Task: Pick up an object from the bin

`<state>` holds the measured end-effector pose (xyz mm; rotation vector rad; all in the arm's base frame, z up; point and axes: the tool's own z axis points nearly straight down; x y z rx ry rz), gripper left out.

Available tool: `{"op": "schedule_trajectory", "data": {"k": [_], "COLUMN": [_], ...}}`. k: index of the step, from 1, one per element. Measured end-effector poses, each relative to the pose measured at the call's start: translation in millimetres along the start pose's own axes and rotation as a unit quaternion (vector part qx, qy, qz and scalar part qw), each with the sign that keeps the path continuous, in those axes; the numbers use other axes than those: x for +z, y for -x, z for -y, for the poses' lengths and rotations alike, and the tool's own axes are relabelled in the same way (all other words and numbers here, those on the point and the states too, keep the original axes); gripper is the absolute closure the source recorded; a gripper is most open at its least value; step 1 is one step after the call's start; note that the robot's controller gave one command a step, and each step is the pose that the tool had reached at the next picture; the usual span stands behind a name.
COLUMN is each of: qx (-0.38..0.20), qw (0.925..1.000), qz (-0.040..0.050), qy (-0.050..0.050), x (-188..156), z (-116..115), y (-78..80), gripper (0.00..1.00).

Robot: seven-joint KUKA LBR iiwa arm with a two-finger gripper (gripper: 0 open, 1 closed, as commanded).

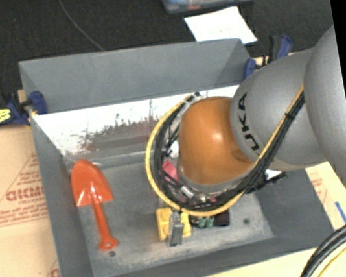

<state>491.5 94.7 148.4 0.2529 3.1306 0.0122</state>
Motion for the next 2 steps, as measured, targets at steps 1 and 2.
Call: {"op": "schedule_trajectory", "data": {"k": [1,2], "qx": [0.0,0.0], "qw": [1.0,1.0], "qz": [0.0014,0.0024], "qy": [0.001,0.001], "x": [-20.1,-32.1], "z": [-0.2,-0.2], "y": [0.9,1.6], "gripper": [1.0,1.0]}}
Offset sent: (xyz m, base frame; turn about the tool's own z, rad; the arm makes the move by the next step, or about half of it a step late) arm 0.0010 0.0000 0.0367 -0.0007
